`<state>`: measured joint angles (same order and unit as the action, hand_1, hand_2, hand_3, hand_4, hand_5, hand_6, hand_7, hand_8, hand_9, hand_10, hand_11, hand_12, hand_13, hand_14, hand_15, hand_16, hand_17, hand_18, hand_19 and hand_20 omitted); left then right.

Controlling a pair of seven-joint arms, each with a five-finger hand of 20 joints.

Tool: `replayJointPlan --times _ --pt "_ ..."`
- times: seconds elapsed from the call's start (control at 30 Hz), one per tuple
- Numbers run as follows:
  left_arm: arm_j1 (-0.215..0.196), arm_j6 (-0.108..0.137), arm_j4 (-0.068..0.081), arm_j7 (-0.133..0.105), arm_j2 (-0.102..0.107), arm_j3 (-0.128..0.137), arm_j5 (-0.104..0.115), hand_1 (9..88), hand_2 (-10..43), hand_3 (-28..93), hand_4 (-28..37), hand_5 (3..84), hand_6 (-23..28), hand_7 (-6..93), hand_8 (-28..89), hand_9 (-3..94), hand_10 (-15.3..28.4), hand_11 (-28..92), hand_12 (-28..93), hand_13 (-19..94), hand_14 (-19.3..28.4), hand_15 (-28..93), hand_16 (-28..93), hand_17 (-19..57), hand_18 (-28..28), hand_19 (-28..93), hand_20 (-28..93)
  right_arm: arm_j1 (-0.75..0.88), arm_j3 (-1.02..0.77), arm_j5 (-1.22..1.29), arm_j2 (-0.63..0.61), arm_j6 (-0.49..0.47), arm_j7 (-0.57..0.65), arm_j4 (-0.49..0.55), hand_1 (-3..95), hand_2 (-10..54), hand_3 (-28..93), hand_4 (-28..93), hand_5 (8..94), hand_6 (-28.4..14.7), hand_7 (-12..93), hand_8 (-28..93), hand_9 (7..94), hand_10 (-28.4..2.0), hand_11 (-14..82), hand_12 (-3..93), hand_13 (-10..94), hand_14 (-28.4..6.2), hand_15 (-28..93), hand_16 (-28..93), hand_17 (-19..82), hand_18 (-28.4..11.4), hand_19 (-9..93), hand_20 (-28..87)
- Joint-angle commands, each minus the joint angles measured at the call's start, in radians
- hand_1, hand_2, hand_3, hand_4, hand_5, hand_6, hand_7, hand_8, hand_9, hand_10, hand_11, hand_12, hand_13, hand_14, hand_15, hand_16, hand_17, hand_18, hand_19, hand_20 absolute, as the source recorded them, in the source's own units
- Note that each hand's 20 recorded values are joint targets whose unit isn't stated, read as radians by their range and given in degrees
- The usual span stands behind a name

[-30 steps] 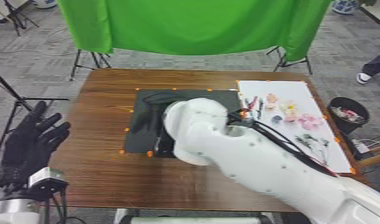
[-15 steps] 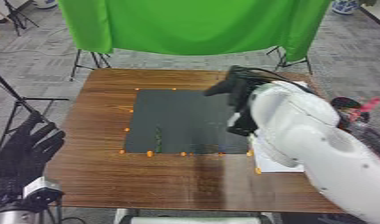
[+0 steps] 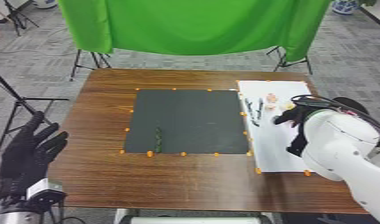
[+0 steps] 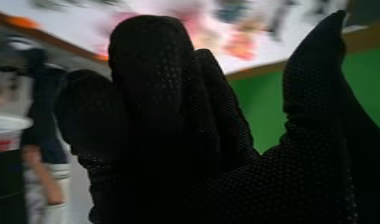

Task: Arrange flowers

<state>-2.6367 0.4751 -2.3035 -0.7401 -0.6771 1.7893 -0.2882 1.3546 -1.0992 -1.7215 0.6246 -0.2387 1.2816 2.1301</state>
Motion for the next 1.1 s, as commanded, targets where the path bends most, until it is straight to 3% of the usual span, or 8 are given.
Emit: replayJointPlan --times 0.03,0.2,0.33,0.4,0.43,0.63,0.9,1.1 --pt "0.000 0.004 -0.014 0.021 -0.024 0.006 -0.023 29.4 6.5 63 -21.3 31.1 5.6 8.7 -8 27.7 17.3 23 12 18 25.3 52 -10 -9.1 26.1 48 5 0.024 -0.057 0.030 -0.028 -0.030 0.074 -0.045 36.0 -0.6 64 -17 60.6 -15.4 8 -6 83.2 -24.2 22.4 16.1 87 -12.6 55 12 72 -6.1 93 -6" --pt "0.022 -0.006 -0.013 0.054 -0.044 -0.004 -0.051 29.4 6.5 63 -21.3 31.1 5.6 8.6 -8 27.8 17.2 23 11 18 25.4 52 -10 -9.1 26.2 48 5 0.032 -0.073 0.039 -0.042 -0.062 0.109 -0.073 37.9 -1.7 64 -16 61.0 -16.0 7 -6 85.0 -24.9 21.5 15.7 88 -12.9 54 11 73 -5.1 93 -10" --pt "0.006 0.005 -0.015 0.017 -0.017 -0.009 -0.017 29.3 6.4 63 -21.3 31.1 5.7 8.6 -8 27.8 17.2 23 11 18 25.4 52 -11 -9.1 26.1 48 5 0.014 -0.054 0.058 -0.037 -0.068 0.131 -0.107 38.6 -1.8 64 -16 61.1 -16.2 6 -6 85.1 -25.5 20.8 15.6 87 -13.7 54 10 74 -3.6 93 -20" --pt "0.017 -0.003 -0.016 0.057 -0.045 -0.005 -0.044 29.3 6.4 63 -21.3 31.1 5.6 8.7 -8 27.7 17.2 23 11 18 25.4 52 -11 -9.1 26.1 48 5 0.006 -0.037 0.071 -0.039 -0.076 0.145 -0.128 38.8 -1.8 63 -16 61.1 -16.3 6 -6 85.1 -25.9 20.3 15.4 87 -13.9 53 10 74 -3.3 93 -22" --pt "0.015 0.004 -0.014 0.033 -0.027 -0.011 -0.027 29.3 6.4 63 -21.4 31.1 5.6 8.7 -8 27.7 17.3 23 11 18 25.4 52 -11 -9.1 26.1 48 5 -0.007 -0.024 0.073 -0.040 -0.076 0.146 -0.145 39.0 -1.7 63 -16 61.0 -16.4 6 -6 85.0 -26.1 20.2 15.4 87 -14.0 53 10 74 -3.4 93 -23" --pt "0.013 0.006 -0.014 0.017 -0.011 -0.016 -0.005 29.3 6.4 63 -21.4 31.1 5.7 8.6 -8 27.8 17.3 23 11 18 25.4 52 -11 -9.1 26.1 48 5 -0.033 0.007 0.111 -0.046 -0.078 0.167 -0.190 39.9 -2.0 63 -16 60.9 -17.7 7 -6 84.1 -27.9 20.4 15.0 85 -16.2 54 8 74 -4.1 93 -26" --pt "0.016 0.006 -0.014 0.029 -0.021 -0.014 -0.011 29.4 6.4 63 -21.4 31.1 5.7 8.7 -8 27.7 17.3 23 11 18 25.5 52 -11 -9.1 26.2 48 5 -0.053 0.039 0.149 -0.047 -0.074 0.172 -0.233 43.3 -2.6 62 -15 60.1 -20.2 7 -7 83.0 -28.4 16.9 13.8 80 -22.1 55 3 72 -8.2 93 -28" --pt "0.023 0.002 -0.012 0.039 -0.035 -0.022 -0.021 29.4 6.5 63 -21.4 31.1 5.7 8.7 -8 27.8 17.3 23 11 18 25.4 52 -11 -9.1 26.2 48 5 -0.063 0.060 0.172 -0.037 -0.058 0.153 -0.242 45.6 -3.0 63 -15 60.0 -18.6 7 -6 79.0 -28.4 20.6 14.7 79 -22.5 56 4 71 -8.9 93 -28"
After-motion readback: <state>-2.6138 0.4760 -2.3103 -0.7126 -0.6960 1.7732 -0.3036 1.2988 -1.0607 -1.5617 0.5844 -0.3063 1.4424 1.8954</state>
